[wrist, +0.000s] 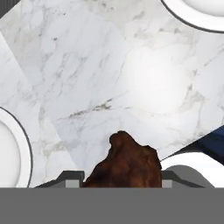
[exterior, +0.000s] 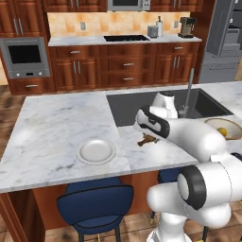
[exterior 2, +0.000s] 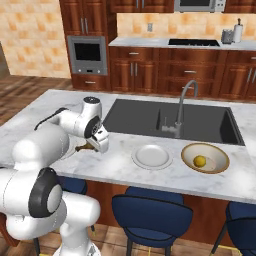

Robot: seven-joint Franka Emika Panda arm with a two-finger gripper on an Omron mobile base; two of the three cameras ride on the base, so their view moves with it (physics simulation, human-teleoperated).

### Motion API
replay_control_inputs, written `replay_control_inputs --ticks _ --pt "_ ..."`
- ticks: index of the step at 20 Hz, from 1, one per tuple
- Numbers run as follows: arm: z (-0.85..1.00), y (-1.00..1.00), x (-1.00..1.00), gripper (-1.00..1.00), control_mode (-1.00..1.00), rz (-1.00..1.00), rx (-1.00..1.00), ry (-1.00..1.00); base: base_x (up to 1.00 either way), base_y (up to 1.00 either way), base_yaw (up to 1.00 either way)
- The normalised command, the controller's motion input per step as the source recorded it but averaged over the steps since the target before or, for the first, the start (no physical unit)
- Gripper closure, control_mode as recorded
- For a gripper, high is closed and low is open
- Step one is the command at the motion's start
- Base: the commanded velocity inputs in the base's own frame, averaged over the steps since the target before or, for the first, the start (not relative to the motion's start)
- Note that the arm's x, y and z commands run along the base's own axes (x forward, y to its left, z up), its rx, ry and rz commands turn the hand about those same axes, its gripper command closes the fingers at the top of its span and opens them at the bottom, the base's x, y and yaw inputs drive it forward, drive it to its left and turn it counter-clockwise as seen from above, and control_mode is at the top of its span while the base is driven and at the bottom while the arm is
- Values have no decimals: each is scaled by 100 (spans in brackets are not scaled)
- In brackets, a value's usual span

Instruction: Pick the chicken drumstick and lemon from their plates and place them in the bowl. Then put the bowl in the fridge.

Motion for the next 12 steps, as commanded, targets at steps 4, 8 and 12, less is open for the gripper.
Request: replay_control_inputs --ticks 4,8,12 --pt "17 -67 -3 100 -100 0 -5 -1 0 0 0" --pt "9 -68 0 100 -100 0 -7 0 0 0 0" --pt "8 -69 0 100 -100 -5 -5 0 0 0 0"
